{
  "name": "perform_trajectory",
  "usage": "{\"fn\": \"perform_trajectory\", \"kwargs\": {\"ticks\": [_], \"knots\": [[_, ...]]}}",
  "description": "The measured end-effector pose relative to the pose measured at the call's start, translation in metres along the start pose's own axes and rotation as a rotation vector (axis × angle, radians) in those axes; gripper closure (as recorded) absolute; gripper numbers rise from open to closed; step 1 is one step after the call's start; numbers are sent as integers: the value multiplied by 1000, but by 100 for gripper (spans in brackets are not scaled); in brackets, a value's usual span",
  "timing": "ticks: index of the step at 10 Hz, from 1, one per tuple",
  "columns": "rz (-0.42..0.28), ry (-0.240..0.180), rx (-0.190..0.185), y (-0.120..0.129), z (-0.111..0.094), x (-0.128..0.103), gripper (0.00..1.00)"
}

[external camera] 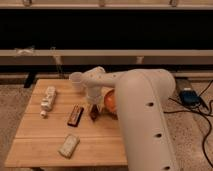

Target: Place the pepper in the ceramic bowl

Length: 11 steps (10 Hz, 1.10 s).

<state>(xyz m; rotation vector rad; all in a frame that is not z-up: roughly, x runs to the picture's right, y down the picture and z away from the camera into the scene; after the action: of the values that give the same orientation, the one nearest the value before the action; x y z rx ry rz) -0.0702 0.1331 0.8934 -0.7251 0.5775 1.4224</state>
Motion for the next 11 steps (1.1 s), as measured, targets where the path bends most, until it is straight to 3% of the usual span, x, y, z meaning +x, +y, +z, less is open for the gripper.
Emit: {"fn": "perform_trajectory", "kwargs": {"ticks": [3,4,8,11], "knots": [[-8,-17,14,2,-10,1,95],[-8,-25,20,2,-15,1,99],[-3,-84,35,-2,-71,-6,100],[43,-138,66,-51,-115,-22,100]]}}
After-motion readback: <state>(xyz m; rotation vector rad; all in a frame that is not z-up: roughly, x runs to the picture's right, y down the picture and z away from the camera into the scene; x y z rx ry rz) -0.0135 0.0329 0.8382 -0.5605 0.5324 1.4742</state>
